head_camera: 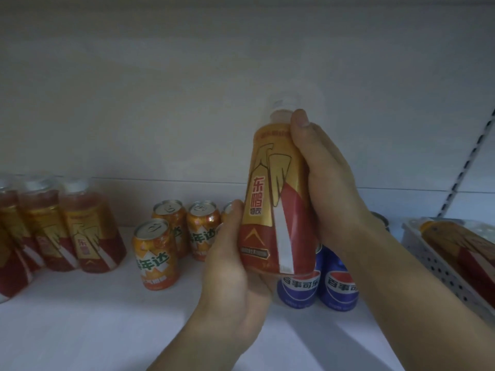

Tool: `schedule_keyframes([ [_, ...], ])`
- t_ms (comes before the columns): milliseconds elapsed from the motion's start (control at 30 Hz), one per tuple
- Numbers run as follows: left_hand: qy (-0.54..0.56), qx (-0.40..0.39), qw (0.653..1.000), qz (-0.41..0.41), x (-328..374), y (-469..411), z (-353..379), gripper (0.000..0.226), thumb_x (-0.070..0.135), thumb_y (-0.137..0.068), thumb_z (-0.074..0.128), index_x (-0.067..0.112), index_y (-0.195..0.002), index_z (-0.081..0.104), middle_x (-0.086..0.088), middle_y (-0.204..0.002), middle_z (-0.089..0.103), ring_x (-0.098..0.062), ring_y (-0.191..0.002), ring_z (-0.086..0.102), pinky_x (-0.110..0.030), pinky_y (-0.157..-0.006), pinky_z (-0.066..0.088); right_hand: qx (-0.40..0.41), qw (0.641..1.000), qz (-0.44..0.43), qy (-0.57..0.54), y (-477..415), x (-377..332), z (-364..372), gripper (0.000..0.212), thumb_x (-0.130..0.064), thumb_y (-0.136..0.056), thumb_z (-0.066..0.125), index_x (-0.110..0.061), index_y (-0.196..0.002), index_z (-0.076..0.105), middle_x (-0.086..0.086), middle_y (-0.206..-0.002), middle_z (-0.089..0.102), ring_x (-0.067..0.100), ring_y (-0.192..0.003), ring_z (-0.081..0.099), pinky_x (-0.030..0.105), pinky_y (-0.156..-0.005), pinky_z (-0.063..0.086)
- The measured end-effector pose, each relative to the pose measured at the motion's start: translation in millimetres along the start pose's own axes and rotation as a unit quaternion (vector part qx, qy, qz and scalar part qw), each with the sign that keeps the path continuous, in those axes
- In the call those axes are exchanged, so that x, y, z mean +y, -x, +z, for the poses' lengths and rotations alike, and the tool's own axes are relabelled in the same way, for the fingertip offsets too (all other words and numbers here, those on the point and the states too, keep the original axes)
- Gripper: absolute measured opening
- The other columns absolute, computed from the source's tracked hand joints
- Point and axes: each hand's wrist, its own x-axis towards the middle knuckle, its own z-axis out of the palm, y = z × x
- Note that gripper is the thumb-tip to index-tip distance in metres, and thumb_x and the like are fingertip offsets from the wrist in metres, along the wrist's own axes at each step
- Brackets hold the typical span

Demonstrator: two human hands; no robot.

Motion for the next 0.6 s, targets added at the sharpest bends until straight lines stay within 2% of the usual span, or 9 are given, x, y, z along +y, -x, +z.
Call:
schedule_keyframes([
  [33, 0.026, -0.028, 0.999, -0.027, 1.9, 0.2, -0.9, 0.048, 0.043, -0.099, 0.043, 0.021, -0.085, 0.084, -0.008, -0.098, 0.079, -0.019, -0.082, 0.077, -0.032, -0.066, 0.062, 0.007, 1.000, -0.005, 0.003, 1.1, -1.7, -0.1, 0.064, -0.064, -0.080, 0.062, -0.024, -0.129, 0.061, 0.008, -0.115, 0.074, 0.024, -0.097, 0.077, 0.044, -0.084, 0.063],
  [100, 0.048, -0.074, 0.994, -0.067, 7.1, -0.6, -4.3, 0.048, 0.042, -0.097, 0.043, 0.018, -0.087, 0.083, -0.011, -0.098, 0.078, -0.024, -0.080, 0.077, -0.033, -0.064, 0.062, 0.012, 1.000, -0.009, -0.002, 2.0, -4.4, -1.1, 0.064, -0.063, -0.077, 0.061, -0.025, -0.129, 0.061, 0.005, -0.115, 0.074, 0.021, -0.097, 0.077, 0.042, -0.083, 0.063],
  [200, 0.066, -0.131, 0.978, -0.150, 11.3, -1.7, -11.8, 0.049, 0.041, -0.080, 0.052, 0.004, -0.096, 0.080, -0.023, -0.097, 0.074, -0.037, -0.075, 0.073, -0.037, -0.060, 0.062, 0.024, 1.000, -0.016, -0.012, 1.2, -5.2, -3.5, 0.056, -0.056, -0.090, 0.061, -0.020, -0.132, 0.060, 0.004, -0.111, 0.074, 0.020, -0.098, 0.076, 0.039, -0.083, 0.062],
  [267, 0.051, -0.131, 0.975, -0.173, 11.8, -0.3, -13.7, 0.052, 0.042, -0.077, 0.053, 0.002, -0.097, 0.079, -0.025, -0.098, 0.073, -0.040, -0.076, 0.073, -0.039, -0.060, 0.063, 0.038, 0.999, -0.026, -0.014, -0.2, -3.9, -4.9, 0.048, -0.050, -0.098, 0.060, -0.018, -0.134, 0.059, 0.008, -0.113, 0.072, 0.026, -0.102, 0.074, 0.046, -0.087, 0.062],
  [333, -0.023, -0.105, 0.987, -0.121, 11.3, -1.3, -13.3, 0.048, 0.048, -0.084, 0.053, 0.012, -0.102, 0.080, -0.019, -0.108, 0.075, -0.036, -0.092, 0.074, -0.043, -0.071, 0.062, 0.051, 0.998, -0.041, -0.017, -1.8, -2.4, -5.7, 0.044, -0.049, -0.099, 0.062, -0.020, -0.131, 0.061, 0.014, -0.117, 0.072, 0.035, -0.106, 0.073, 0.056, -0.092, 0.060],
  [400, -0.143, -0.074, 0.987, -0.004, 13.4, -0.9, -7.8, 0.041, 0.058, -0.083, 0.063, 0.028, -0.106, 0.078, -0.005, -0.109, 0.077, -0.024, -0.104, 0.073, -0.042, -0.079, 0.062, 0.070, 0.995, -0.064, -0.014, -3.8, -1.9, -5.3, 0.047, -0.050, -0.093, 0.063, -0.023, -0.131, 0.061, 0.013, -0.119, 0.071, 0.036, -0.109, 0.072, 0.059, -0.094, 0.059],
  [467, -0.252, -0.069, 0.959, 0.110, 14.4, 1.0, -2.9, 0.043, 0.060, -0.071, 0.076, 0.034, -0.106, 0.074, 0.008, -0.104, 0.077, -0.010, -0.098, 0.074, -0.028, -0.074, 0.061, 0.077, 0.994, -0.073, -0.016, -5.0, -1.9, -4.6, 0.051, -0.051, -0.091, 0.063, -0.024, -0.134, 0.059, 0.013, -0.122, 0.070, 0.037, -0.111, 0.071, 0.061, -0.094, 0.058],
  [533, -0.267, -0.072, 0.949, 0.149, 11.6, 3.1, -1.8, 0.044, 0.055, -0.066, 0.082, 0.038, -0.106, 0.072, 0.013, -0.103, 0.076, -0.007, -0.095, 0.074, -0.019, -0.069, 0.058, 0.070, 0.995, -0.072, -0.009, -5.3, -2.0, -4.3, 0.053, -0.052, -0.091, 0.063, -0.024, -0.135, 0.058, 0.014, -0.124, 0.070, 0.037, -0.111, 0.071, 0.061, -0.093, 0.058],
  [600, -0.242, -0.072, 0.957, 0.146, 9.2, 3.9, -2.8, 0.037, 0.057, -0.068, 0.077, 0.046, -0.103, 0.072, 0.013, -0.104, 0.076, -0.008, -0.097, 0.074, -0.023, -0.070, 0.059, 0.065, 0.995, -0.071, -0.007, -6.1, -2.0, -4.1, 0.055, -0.052, -0.090, 0.063, -0.024, -0.137, 0.056, 0.013, -0.125, 0.069, 0.036, -0.114, 0.070, 0.061, -0.096, 0.057],
])
